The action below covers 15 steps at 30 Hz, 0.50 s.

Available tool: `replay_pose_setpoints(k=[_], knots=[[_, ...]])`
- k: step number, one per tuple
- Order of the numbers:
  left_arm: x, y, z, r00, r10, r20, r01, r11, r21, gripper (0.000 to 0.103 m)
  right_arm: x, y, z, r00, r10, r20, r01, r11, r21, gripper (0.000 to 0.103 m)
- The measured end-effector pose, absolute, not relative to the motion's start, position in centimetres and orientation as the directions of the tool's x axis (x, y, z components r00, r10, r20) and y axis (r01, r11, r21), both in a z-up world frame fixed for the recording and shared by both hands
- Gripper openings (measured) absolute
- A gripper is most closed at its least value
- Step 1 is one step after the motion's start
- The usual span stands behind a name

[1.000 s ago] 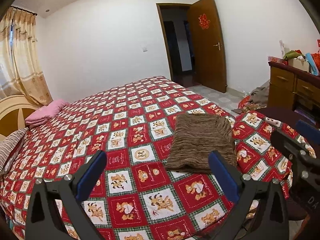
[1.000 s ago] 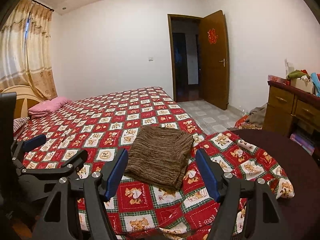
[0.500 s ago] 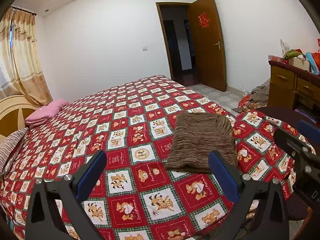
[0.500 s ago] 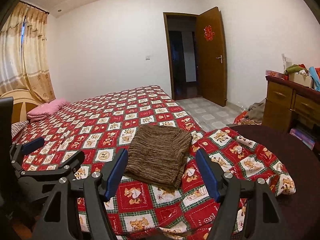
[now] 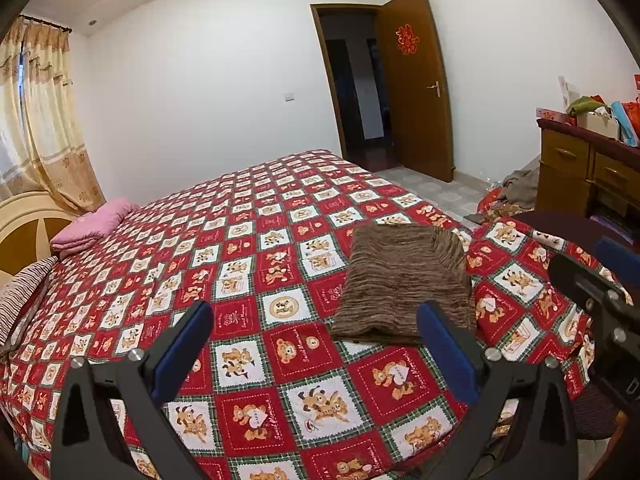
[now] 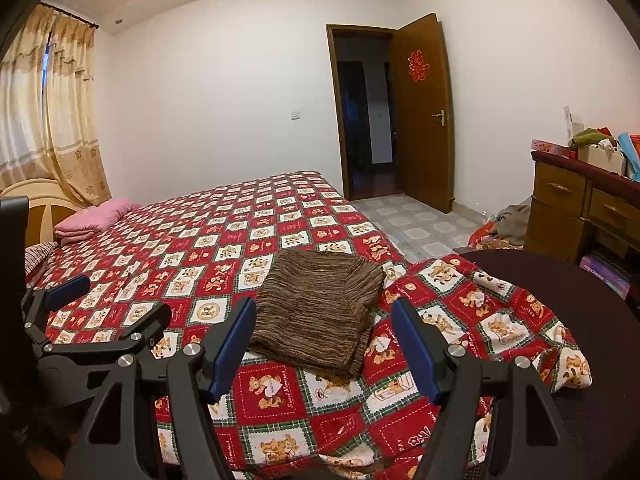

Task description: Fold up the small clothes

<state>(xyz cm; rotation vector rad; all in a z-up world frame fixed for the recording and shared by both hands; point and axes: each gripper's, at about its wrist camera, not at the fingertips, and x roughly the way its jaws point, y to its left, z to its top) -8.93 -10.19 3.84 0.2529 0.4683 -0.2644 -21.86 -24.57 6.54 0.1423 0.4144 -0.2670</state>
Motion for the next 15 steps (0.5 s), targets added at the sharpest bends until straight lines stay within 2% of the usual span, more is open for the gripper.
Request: replay_pose_setpoints(k=[15], knots=[[-8.77,-9.63,3.75,0.866,-0.181,-0.467,0.296,0.937,0.185,0.103,-21.78,-24.63,6.13,0.876,-0.233,-0.423,0.293,0.953,0.082,0.071]])
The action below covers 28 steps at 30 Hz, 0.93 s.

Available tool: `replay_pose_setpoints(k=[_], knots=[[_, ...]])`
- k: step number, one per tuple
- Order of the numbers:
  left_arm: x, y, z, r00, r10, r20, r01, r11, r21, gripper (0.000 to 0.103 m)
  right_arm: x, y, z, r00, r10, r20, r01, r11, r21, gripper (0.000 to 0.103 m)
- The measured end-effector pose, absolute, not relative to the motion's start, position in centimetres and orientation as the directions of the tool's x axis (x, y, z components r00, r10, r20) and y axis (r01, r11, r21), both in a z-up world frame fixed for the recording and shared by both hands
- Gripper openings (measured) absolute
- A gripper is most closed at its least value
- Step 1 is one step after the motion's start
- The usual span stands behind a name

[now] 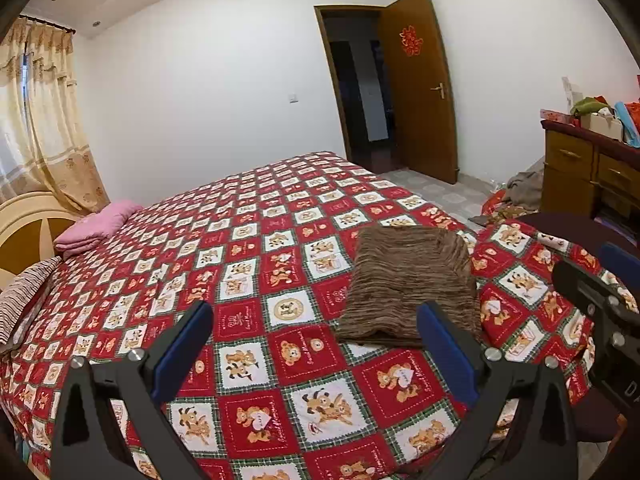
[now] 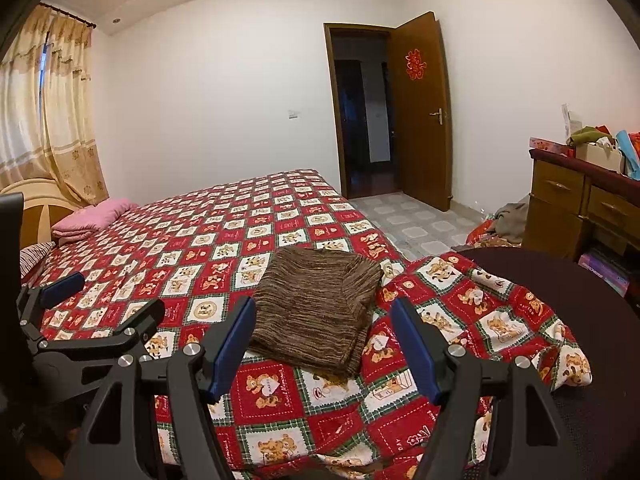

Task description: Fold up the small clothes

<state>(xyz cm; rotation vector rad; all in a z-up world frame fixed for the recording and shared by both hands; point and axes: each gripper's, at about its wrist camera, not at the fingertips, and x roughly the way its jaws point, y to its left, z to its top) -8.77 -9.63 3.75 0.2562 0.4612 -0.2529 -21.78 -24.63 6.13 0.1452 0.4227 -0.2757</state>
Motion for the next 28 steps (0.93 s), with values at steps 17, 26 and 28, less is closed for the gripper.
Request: replay_pose_setpoints(k=[17,26,28], knots=[[-8.46,-9.96,3.82,0.866,-0.172,-0.47,0.291,0.937,0.195,0.103,-21.64,-24.22,5.7,0.868,-0.244,-0.432,0.307,0.948,0.081,0.071],[-8.11,-9.85,3.42,0.843,-0.216,-0.493,0.328,0.932,0.152,0.103,-21.64,-24.2,5.66,0.868,-0.244,-0.432,0.308,0.948,0.083,0.071],[-7.99,-9.92,3.35,0.842,-0.214,-0.495,0.327,0.932,0.153,0.103,-21.63,-24.21,5.63,0.867,-0.247,-0.433,0.311,0.947,0.08,0.071]])
